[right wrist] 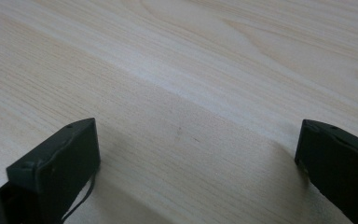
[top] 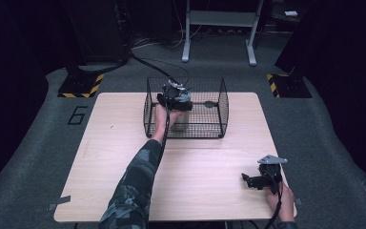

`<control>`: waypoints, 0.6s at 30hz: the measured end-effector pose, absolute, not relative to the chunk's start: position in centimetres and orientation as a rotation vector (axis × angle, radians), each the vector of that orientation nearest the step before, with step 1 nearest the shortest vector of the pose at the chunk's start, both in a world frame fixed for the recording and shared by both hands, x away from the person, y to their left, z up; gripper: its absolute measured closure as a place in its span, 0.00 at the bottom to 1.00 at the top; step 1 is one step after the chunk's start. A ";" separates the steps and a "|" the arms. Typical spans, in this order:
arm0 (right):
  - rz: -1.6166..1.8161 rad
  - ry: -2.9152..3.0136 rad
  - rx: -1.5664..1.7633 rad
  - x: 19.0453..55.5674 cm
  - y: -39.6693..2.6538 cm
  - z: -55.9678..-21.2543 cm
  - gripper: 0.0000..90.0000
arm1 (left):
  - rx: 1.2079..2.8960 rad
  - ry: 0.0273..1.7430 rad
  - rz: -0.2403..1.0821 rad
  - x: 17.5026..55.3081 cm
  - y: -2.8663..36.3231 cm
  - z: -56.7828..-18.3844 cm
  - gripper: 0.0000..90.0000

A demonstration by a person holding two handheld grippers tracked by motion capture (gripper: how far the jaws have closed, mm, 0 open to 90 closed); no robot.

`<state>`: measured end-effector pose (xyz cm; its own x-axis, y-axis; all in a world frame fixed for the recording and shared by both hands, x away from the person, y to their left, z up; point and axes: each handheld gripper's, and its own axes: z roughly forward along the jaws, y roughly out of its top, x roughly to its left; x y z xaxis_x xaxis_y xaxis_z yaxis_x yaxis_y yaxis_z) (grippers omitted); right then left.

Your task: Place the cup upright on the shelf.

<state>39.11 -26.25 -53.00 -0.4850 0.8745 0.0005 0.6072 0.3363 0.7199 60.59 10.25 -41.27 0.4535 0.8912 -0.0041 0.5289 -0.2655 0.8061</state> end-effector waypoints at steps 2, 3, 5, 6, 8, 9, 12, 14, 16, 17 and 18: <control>0.944 2.217 1.313 39.1 -26.2 -53.0 0.00 | 1.937 1.181 0.593 60.3 10.6 -41.2 0.04; 0.944 2.217 1.313 39.1 -26.2 -53.0 0.00 | 1.937 1.183 0.594 60.3 10.6 -41.2 0.03; 0.943 2.217 1.312 39.1 -26.2 -53.0 0.00 | 1.904 1.184 0.588 60.2 10.7 -41.2 0.03; 0.943 2.218 1.312 39.1 -26.2 -53.0 0.00 | 1.899 1.178 0.583 60.1 10.8 -41.1 0.02; 0.943 2.218 1.310 39.1 -26.2 -53.0 0.00 | 1.912 1.168 0.575 59.8 10.9 -40.9 0.01; 0.942 2.219 1.309 39.1 -26.2 -53.0 0.00 | 1.912 1.168 0.575 59.8 10.9 -40.9 0.00; 0.943 2.218 1.311 39.1 -26.2 -53.0 0.00 | 1.897 1.176 0.574 59.3 10.9 -40.7 0.00; 0.943 2.218 1.311 39.1 -26.2 -53.0 0.00 | 1.903 1.171 0.575 59.1 11.1 -40.5 0.00; 0.943 2.217 1.311 39.1 -26.2 -53.0 0.00 | 1.902 1.169 0.574 58.9 11.3 -40.2 0.00; 0.944 2.217 1.311 39.1 -26.2 -53.0 0.00 | 1.912 1.162 0.564 58.6 11.6 -39.9 0.00; 0.944 2.217 1.311 39.1 -26.2 -53.0 0.00 | 1.912 1.162 0.564 58.6 11.6 -39.9 0.00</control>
